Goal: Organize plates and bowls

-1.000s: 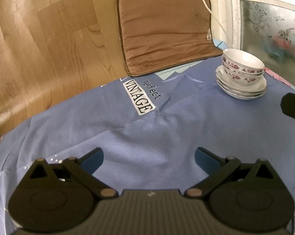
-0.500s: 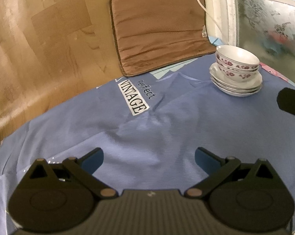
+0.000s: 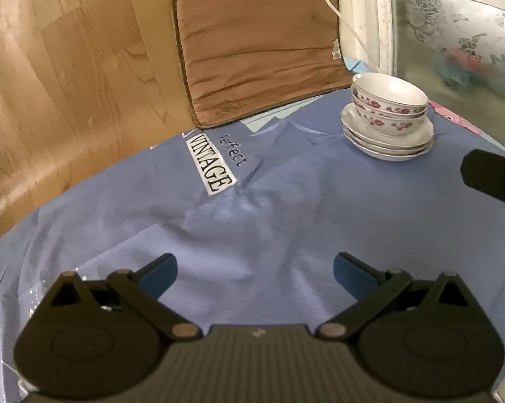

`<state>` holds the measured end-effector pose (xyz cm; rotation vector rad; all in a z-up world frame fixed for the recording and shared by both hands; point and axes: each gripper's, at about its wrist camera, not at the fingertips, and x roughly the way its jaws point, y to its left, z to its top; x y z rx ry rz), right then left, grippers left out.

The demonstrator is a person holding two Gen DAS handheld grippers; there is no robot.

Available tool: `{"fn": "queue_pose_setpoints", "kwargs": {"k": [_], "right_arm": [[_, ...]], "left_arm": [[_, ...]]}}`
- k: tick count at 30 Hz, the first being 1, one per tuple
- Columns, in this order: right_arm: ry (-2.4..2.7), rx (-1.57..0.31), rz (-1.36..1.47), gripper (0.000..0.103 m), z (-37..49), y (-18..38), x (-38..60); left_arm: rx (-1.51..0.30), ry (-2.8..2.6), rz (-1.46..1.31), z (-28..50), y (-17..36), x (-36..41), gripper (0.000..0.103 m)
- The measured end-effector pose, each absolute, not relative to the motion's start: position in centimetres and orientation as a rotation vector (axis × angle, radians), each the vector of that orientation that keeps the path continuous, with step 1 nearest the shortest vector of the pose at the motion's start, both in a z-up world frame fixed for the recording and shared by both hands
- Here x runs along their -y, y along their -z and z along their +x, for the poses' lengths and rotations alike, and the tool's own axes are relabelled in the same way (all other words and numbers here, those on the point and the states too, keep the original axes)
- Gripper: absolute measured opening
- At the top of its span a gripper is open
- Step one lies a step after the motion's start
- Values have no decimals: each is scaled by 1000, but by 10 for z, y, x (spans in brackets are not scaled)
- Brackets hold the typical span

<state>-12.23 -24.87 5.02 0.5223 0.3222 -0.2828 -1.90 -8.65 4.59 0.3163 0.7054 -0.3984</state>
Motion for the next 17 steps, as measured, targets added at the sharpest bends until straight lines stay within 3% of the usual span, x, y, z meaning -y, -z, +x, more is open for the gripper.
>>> {"fn": "queue_pose_setpoints", "kwargs": {"k": [17], "right_arm": [[285, -320, 518, 103, -126, -49, 247]], "left_arm": [[-702, 450, 271, -23, -50, 82, 103]]}}
